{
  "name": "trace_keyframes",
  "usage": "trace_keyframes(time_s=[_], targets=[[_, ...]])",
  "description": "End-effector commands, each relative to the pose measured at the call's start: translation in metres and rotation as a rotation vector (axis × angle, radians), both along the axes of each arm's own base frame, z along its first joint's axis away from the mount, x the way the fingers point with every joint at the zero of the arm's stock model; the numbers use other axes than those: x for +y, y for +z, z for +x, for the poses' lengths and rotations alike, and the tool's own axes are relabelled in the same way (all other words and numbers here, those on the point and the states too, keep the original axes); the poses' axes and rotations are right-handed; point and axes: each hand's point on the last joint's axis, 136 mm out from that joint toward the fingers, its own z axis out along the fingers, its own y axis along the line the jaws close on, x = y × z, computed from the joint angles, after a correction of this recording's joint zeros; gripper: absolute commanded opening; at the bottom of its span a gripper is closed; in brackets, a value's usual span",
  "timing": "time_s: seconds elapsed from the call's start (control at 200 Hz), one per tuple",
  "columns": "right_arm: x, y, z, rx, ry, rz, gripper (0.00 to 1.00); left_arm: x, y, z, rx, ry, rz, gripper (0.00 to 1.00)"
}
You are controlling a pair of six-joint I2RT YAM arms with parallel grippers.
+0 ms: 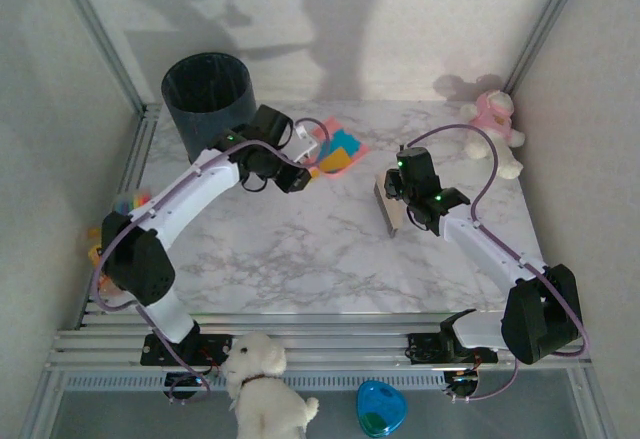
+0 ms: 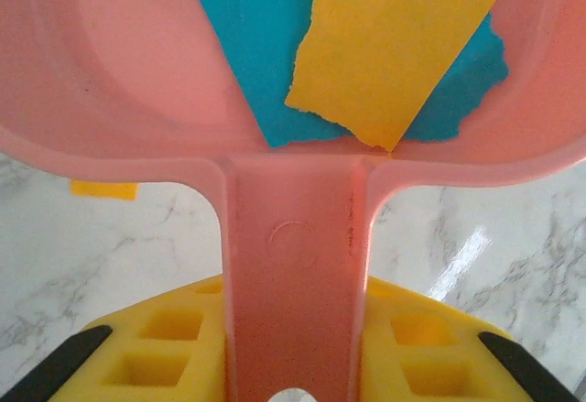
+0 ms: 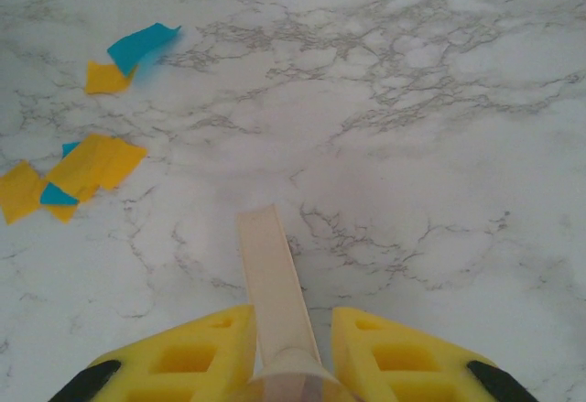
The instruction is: Sweep away the paper scraps from the table
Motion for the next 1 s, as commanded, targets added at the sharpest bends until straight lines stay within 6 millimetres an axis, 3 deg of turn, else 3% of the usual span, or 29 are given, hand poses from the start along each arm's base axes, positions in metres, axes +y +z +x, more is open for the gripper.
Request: trace_keyframes(time_s=[0.0,0.41,0.996], targets=[[-0.001,0.008,-0.001,-0.022,0.005,0.015,0.0,0.0,0.049,0.007,-0.076,0.008,-0.144,0.0],[0.001,0.006,-0.001,-0.009,0.014,0.014,0.0,0.035,0.115,0.026,-0.147,0.082,-0.396,0.0],[0.005,0.002,0.002,0.014,0.024,0.009,0.0,0.093,0.141,0.064,-0.088,0.284,-0.602,0.0]])
